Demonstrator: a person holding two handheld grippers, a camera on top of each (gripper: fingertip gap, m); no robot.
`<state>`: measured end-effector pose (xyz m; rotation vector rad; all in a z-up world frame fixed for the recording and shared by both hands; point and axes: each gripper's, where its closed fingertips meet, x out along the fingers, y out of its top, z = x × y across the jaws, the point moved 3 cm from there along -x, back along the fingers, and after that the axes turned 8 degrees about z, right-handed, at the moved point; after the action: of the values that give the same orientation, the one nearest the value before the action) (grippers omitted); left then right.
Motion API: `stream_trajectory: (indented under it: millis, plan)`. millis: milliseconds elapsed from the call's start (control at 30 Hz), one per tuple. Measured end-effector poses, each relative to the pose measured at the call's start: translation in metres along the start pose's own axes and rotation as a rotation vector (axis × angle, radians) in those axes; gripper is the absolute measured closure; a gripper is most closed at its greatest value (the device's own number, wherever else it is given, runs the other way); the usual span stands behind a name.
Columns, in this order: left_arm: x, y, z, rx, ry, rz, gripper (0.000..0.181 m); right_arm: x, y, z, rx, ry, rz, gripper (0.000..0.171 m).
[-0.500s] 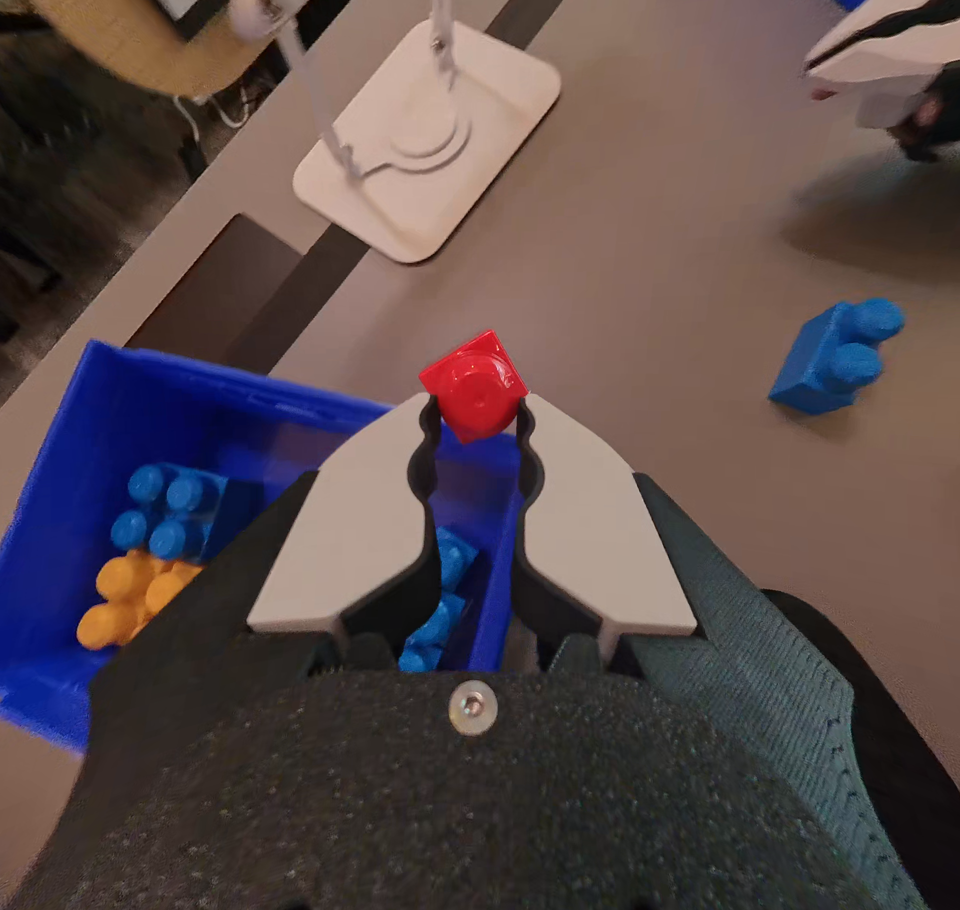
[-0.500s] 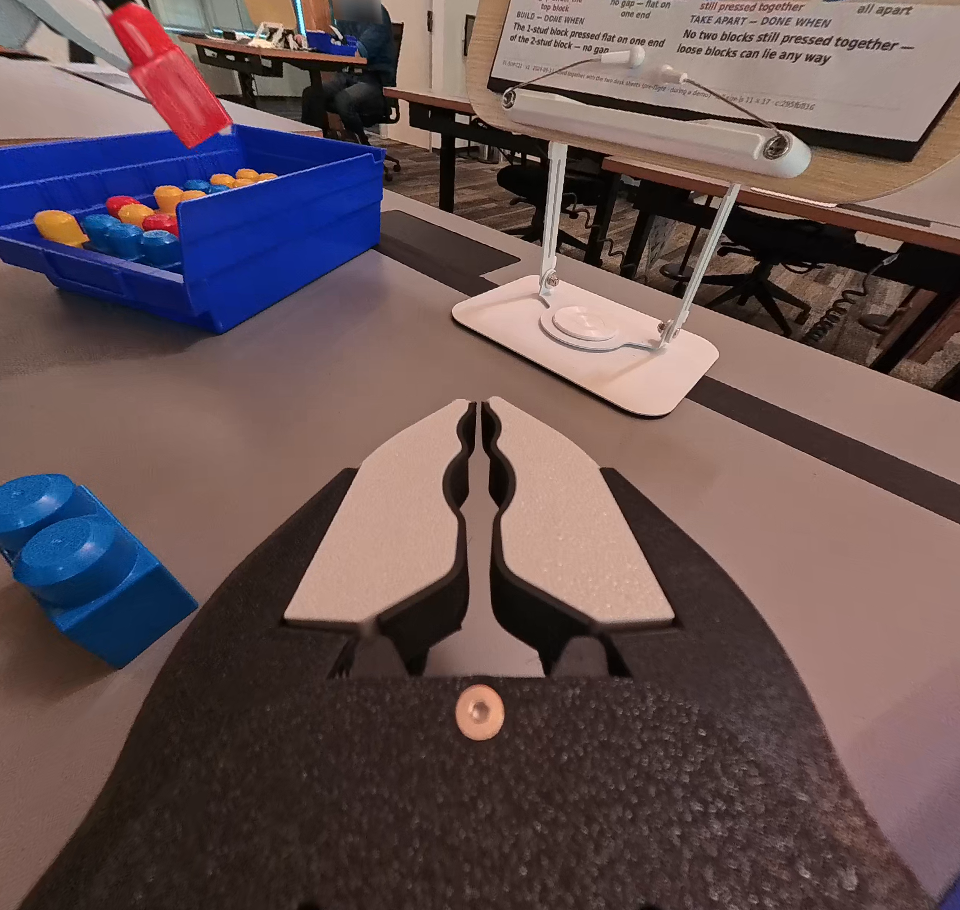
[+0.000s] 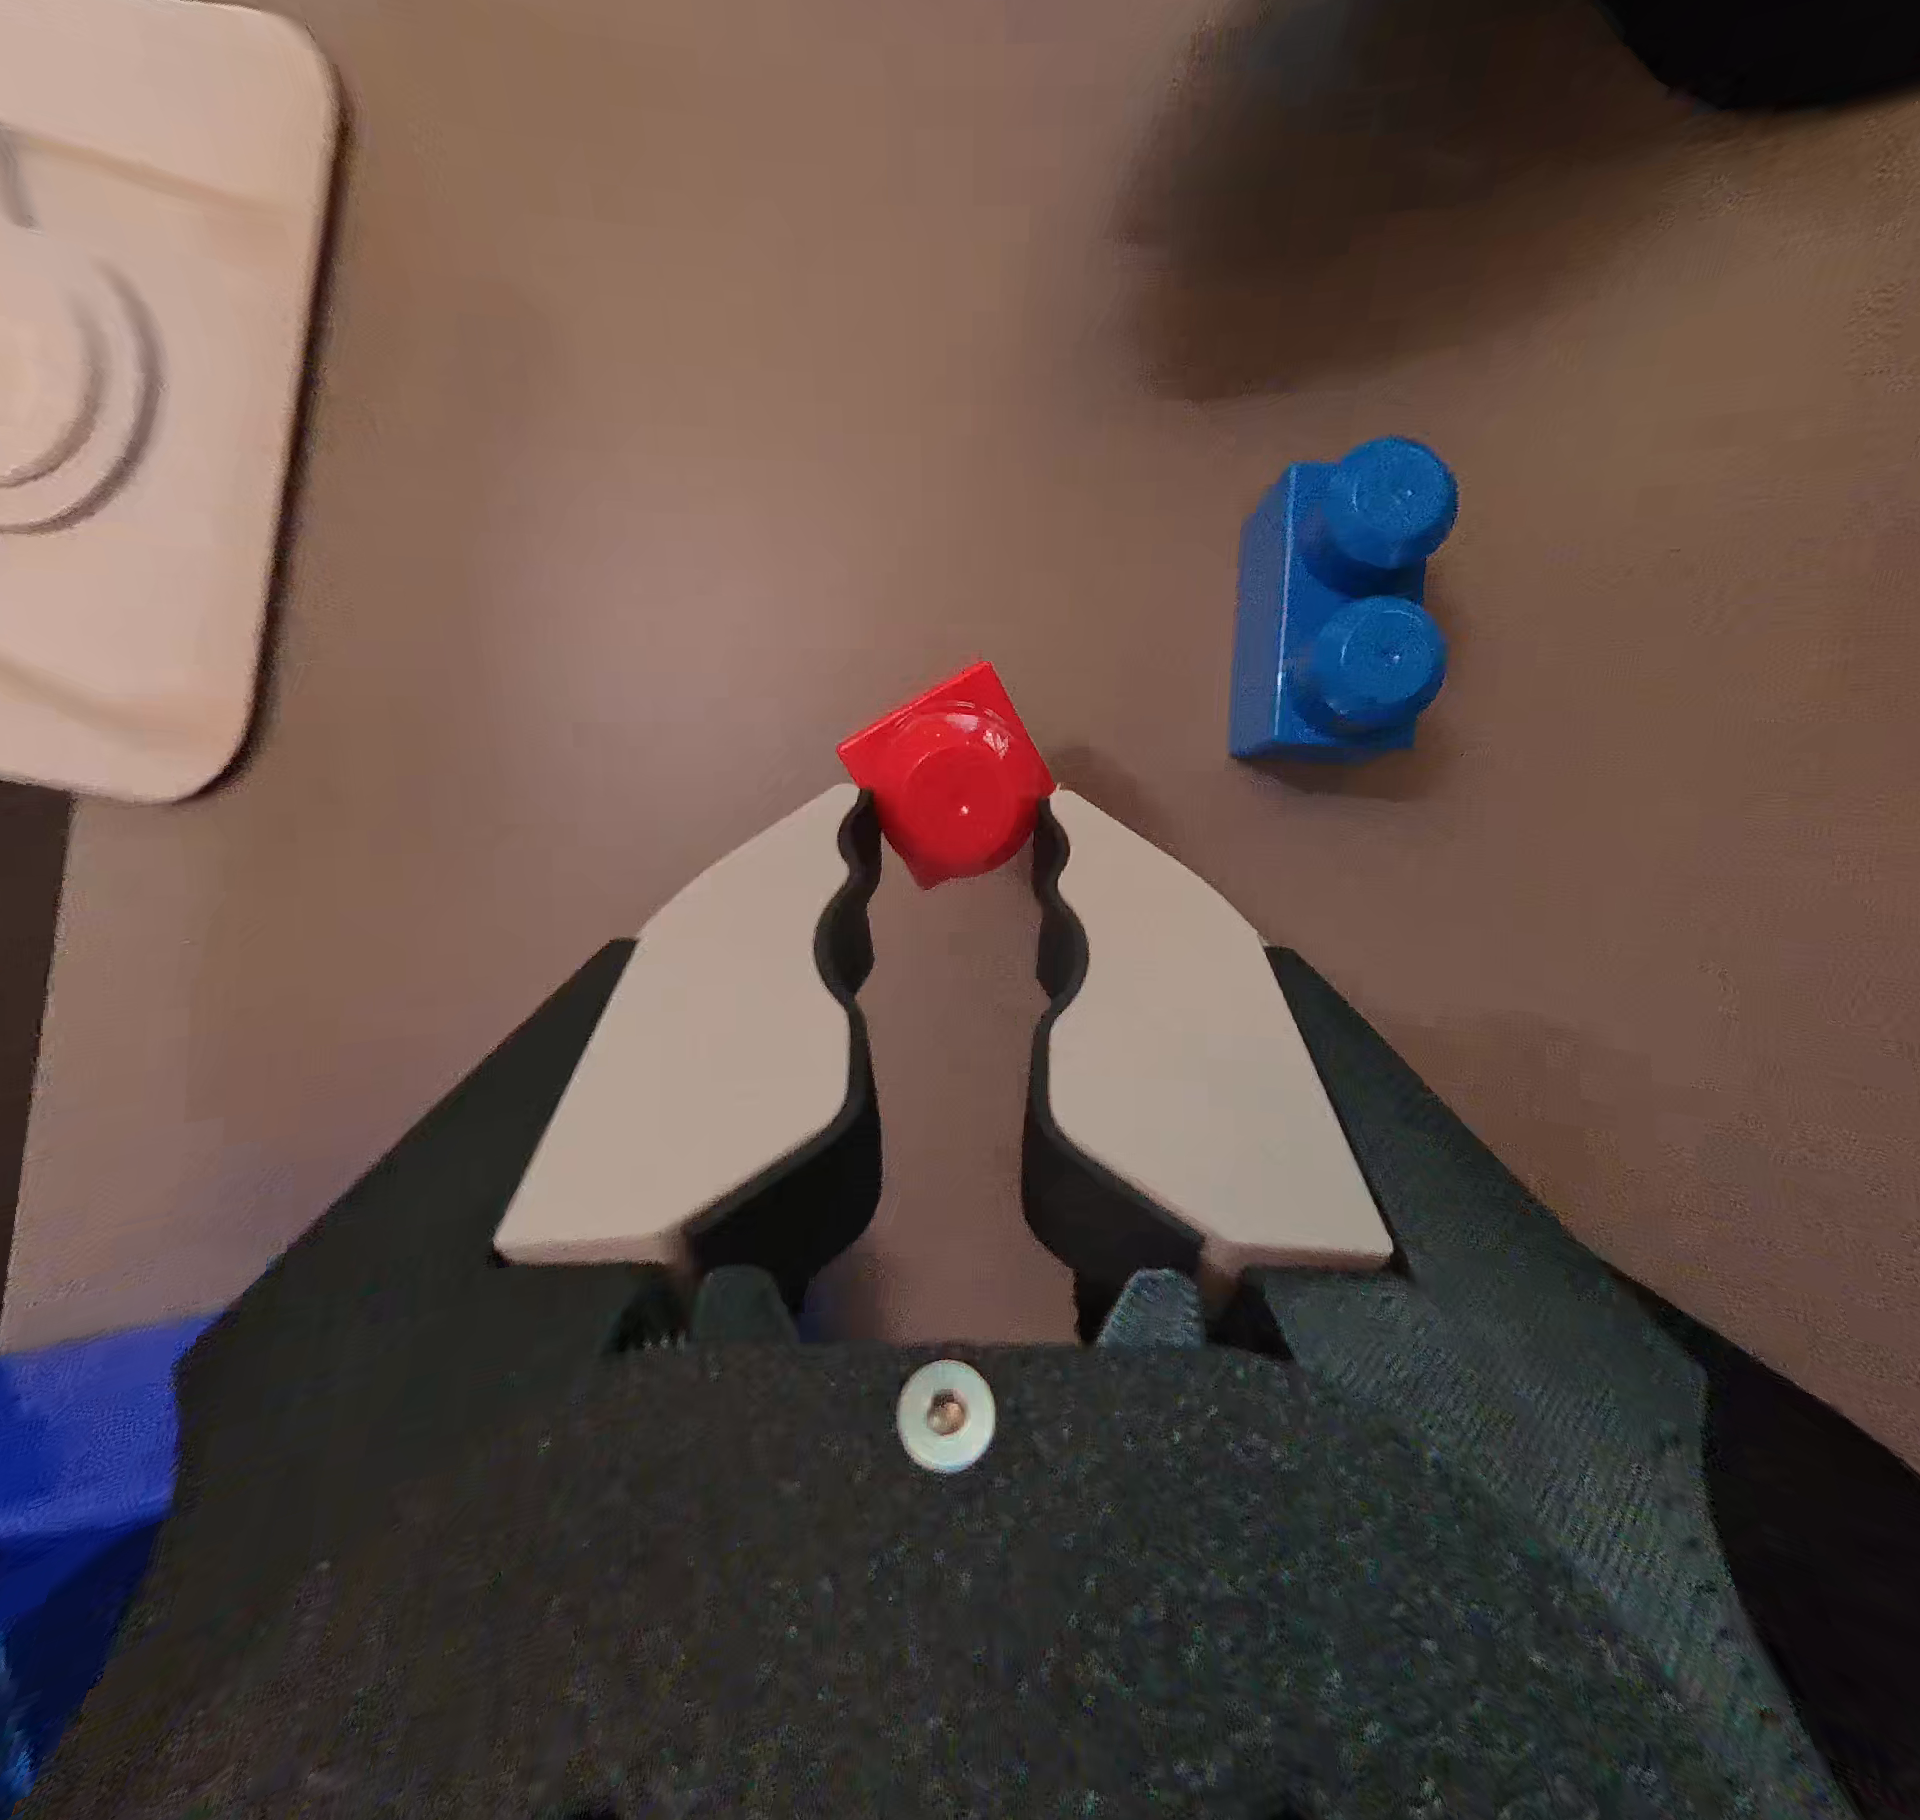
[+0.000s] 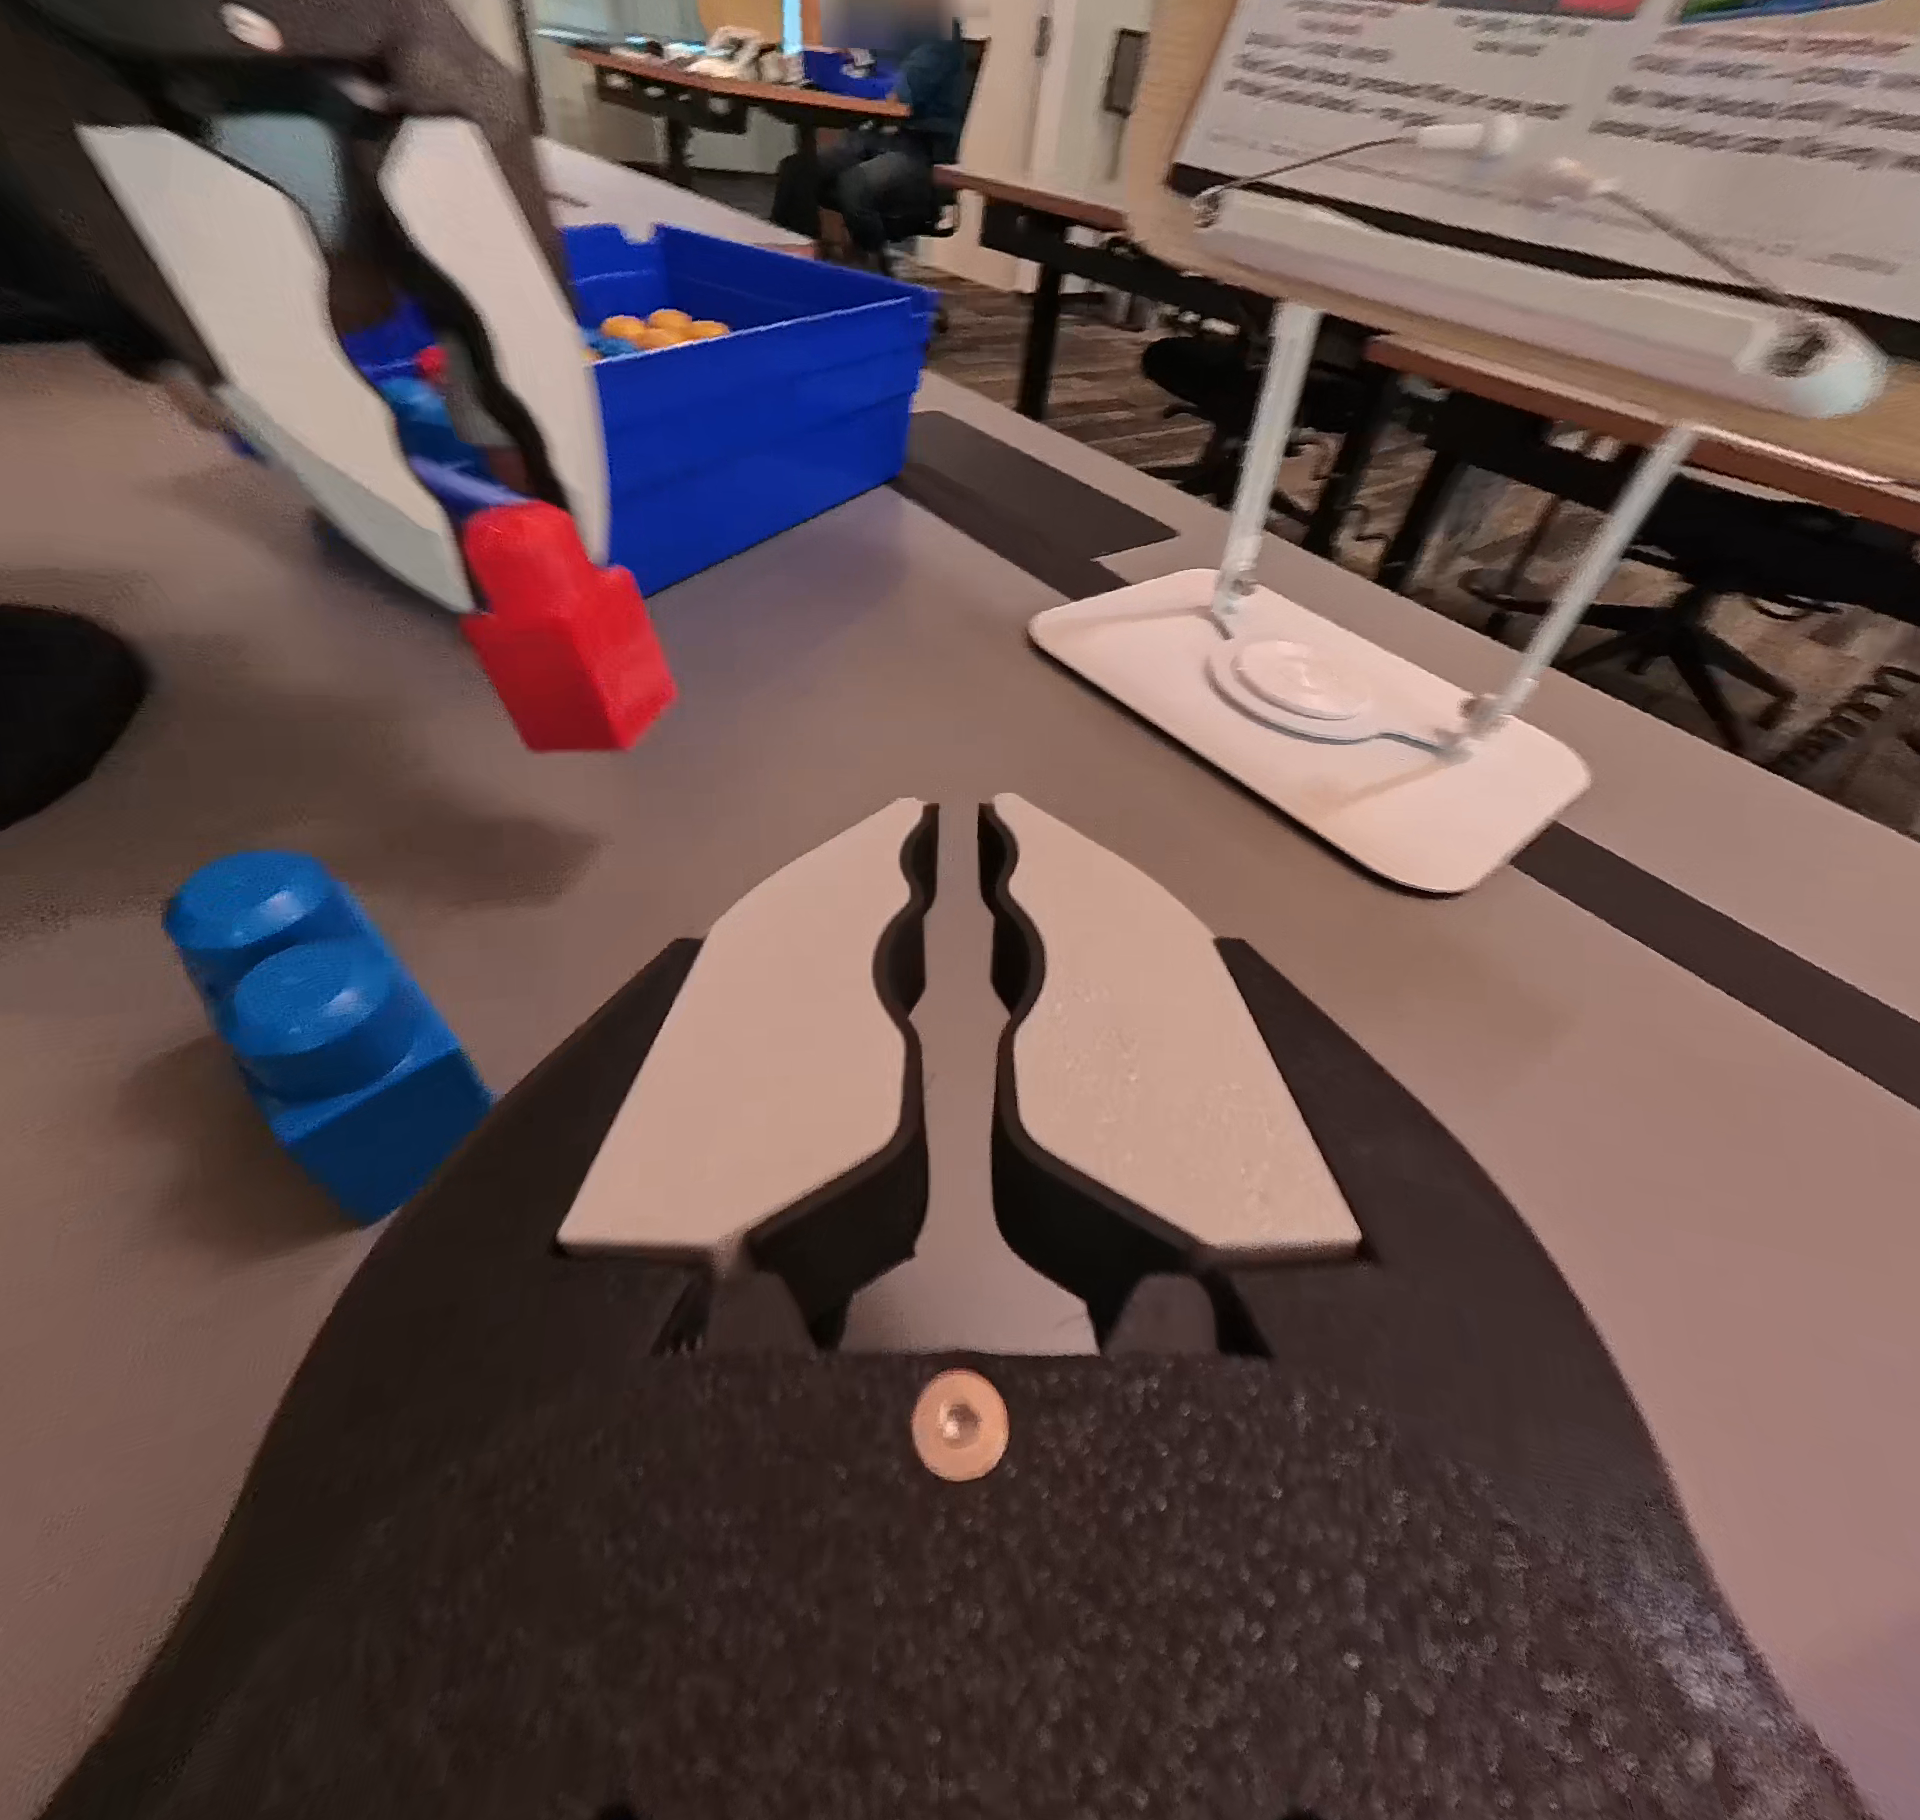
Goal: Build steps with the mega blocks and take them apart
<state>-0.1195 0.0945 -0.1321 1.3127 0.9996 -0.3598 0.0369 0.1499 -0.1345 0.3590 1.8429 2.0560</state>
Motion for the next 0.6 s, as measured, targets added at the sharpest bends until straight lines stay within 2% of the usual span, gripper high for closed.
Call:
stream_trajectory:
  millis: [233, 467, 600]
  plan:
    - [0.043, 0.015, 0.024, 0.279, -0.211, -0.061, 0.153, 0.006, -0.015, -0.035, -0.042, 0.230, -0.105, 0.150]
    - [0.058, 0.036, 0.041, 0.463, -0.470, -0.046, 0.153, 0.004, -0.013, -0.032, -0.024, 0.237, -0.099, 0.149]
    - [0.069, 0.036, 0.037, 0.500, -0.505, -0.113, 0.153, 0.003, -0.013, -0.031, -0.022, 0.233, -0.098, 0.148]
